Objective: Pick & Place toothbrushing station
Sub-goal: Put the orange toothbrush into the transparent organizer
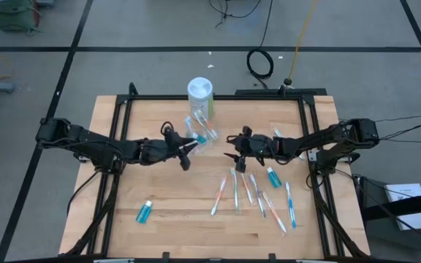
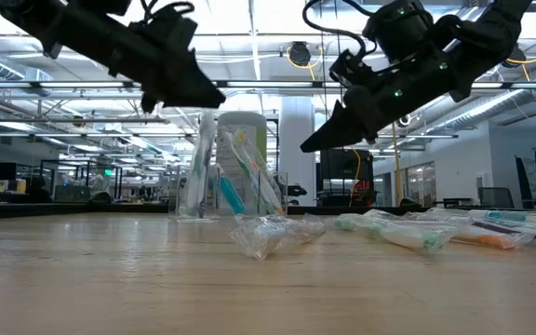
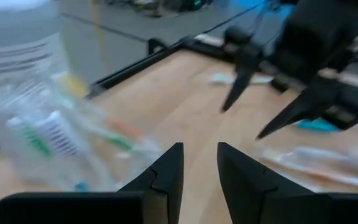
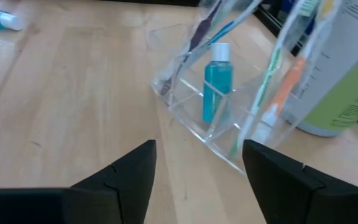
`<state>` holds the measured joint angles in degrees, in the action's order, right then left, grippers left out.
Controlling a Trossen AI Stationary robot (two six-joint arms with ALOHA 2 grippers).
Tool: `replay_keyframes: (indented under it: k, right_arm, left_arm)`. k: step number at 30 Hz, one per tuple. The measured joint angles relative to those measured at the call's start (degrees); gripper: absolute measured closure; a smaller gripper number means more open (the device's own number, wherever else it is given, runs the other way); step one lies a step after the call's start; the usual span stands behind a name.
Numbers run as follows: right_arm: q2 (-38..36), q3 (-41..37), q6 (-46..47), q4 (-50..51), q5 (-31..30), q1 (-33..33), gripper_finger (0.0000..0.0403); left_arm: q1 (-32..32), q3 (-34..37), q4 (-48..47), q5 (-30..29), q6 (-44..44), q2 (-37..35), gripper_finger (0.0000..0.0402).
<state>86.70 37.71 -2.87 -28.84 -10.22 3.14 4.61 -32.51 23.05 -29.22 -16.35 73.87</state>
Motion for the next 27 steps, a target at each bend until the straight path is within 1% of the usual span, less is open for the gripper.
replay_keyframes:
  k: [7, 11, 13, 17, 20, 22, 24, 27]
  right_arm:
    - [0.0, 0.0, -0.9, 0.0, 0.0, -2.6, 0.0176]
    - [0.0, 0.0, -4.1, 0.0, 0.0, -5.6, 0.0183]
    - [0.0, 0.0, -4.1, 0.0, 0.0, -7.3, 0.0187]
    - [0.0, 0.0, -3.9, -0.1, 0.3, -11.3, 0.0194]
    - [0.0, 0.0, -3.4, -0.1, 5.4, -14.2, 0.0199]
    - [0.0, 0.0, -1.3, 0.4, 8.3, -15.7, 0.0203]
    - [0.0, 0.0, -0.1, 2.3, 9.1, -16.9, 0.0205]
    - [0.1, 0.0, -2.2, 4.1, 10.6, -18.4, 0.0208]
  left_arm:
    - [0.0, 0.0, 7.4, 6.8, -0.1, 0.0, 0.0298]
    - [0.5, 0.0, 8.7, 10.1, 3.5, 0.0, 0.0298]
    - [1.4, 0.0, 8.6, 10.2, 7.5, 0.0, 0.0298]
    - [4.6, 0.0, 8.5, 10.3, 18.4, 0.0, 0.0298]
    - [6.7, 0.0, 8.5, 10.1, 25.3, 0.0, 0.0298]
    - [7.4, 0.0, 8.5, 9.2, 27.3, 0.0, 0.0298]
    - [7.5, 0.0, 8.5, 8.3, 27.7, -0.1, 0.0298]
    - [7.3, 0.0, 8.5, 8.2, 28.1, -0.1, 0.0298]
